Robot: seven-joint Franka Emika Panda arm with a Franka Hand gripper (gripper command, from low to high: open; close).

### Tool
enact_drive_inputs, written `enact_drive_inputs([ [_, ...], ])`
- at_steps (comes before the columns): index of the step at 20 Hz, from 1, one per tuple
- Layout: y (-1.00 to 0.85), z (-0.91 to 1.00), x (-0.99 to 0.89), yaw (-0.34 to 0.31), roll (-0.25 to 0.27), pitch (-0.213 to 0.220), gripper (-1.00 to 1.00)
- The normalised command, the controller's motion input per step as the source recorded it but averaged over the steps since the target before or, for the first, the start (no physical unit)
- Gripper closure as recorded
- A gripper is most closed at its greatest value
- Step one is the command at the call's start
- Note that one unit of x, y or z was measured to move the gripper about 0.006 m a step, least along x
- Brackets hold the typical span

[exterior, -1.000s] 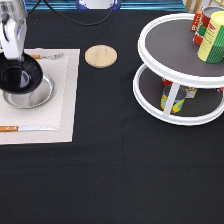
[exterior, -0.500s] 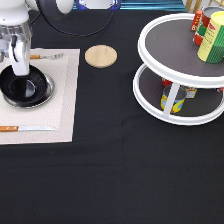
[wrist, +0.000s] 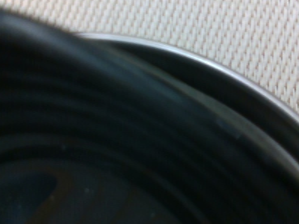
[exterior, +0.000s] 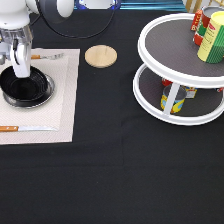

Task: Pick up the bowl from the lazy Susan and put bowl on the plate

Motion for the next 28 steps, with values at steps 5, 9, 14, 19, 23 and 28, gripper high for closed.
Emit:
enact_drive_inputs([
  [5,0.47,-0.27,0.11,0.006,-0.035,0.179,-1.0],
  [9,0.52,0.12,0.3,0.045,-0.051,0.26,-1.0],
  [14,0.39,0.65,0.33,0.06,-0.039,0.3,-1.0],
  [19,-0.11,0.96,0.09,0.037,-0.014,0.199,-1.0],
  [23,-0.26,0.95,0.01,-0.007,-0.045,0.111,-1.0],
  [28,-0.05,0.9,0.02,-0.001,-0.064,0.082,-1.0],
])
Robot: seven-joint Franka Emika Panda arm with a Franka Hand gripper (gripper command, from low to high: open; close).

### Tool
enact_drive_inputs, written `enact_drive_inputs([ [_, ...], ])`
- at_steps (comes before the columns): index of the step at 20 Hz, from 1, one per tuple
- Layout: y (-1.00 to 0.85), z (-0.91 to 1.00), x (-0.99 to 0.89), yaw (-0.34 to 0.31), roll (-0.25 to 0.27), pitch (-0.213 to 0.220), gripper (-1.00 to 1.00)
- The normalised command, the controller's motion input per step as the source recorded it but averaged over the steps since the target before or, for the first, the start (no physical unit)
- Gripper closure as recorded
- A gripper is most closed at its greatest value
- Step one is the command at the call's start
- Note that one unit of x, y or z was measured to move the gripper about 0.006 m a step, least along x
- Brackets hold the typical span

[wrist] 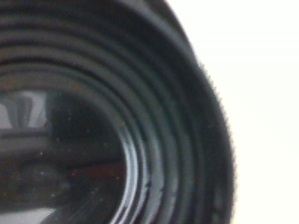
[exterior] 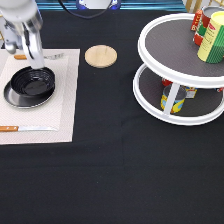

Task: Pick up the bowl from the lazy Susan and put bowl on the plate

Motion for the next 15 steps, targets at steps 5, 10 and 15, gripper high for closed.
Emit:
enact_drive_inputs([
  [5,0.0,0.07,0.08,0.002,-0.006,0.06,-1.0],
  [10,0.0,0.0,0.0,0.0,0.0,0.0,-1.0],
  [15,0.0,0.0,0.0,0.0,0.0,0.0,-1.0],
])
